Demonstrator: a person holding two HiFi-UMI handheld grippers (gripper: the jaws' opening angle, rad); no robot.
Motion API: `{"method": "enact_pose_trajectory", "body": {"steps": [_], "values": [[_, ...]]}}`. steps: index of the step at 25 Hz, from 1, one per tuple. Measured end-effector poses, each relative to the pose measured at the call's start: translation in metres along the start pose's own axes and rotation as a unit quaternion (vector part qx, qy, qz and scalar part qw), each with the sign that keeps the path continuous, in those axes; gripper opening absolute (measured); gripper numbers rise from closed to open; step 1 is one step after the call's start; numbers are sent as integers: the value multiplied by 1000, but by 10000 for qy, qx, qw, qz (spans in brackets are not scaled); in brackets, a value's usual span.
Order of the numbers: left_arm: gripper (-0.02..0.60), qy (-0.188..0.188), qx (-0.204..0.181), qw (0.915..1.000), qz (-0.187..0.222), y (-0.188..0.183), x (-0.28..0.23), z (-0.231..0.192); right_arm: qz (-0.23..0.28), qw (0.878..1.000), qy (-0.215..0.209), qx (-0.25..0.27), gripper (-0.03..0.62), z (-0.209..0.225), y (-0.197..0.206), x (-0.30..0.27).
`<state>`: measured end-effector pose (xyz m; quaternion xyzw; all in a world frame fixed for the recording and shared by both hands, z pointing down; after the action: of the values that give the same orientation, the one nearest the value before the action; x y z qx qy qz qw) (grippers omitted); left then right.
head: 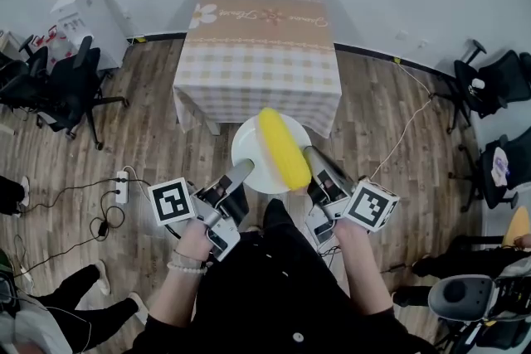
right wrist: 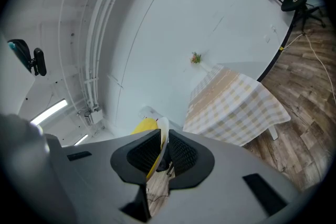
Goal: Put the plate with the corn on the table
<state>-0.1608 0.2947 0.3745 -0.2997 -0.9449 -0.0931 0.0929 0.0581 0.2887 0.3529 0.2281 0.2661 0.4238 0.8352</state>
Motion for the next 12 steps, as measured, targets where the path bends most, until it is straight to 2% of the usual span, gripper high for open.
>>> {"method": "enact_pose_trajectory", "body": {"steps": [12], "values": [[44,-3,-9,10000,94,-28,-39,-14,-86,9999,-89,-14,75,19,-36,-35]]}}
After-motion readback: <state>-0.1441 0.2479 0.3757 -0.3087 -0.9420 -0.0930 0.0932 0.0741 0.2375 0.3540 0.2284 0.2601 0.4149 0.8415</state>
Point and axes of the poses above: the fingertips, and each gripper's own axes: x backward along the fingers, z to its right, y out of its underside, the point moved 7 cm from there along x, backward along the fingers, and after that the axes turned 12 degrees about y, right-handed, at the moved point
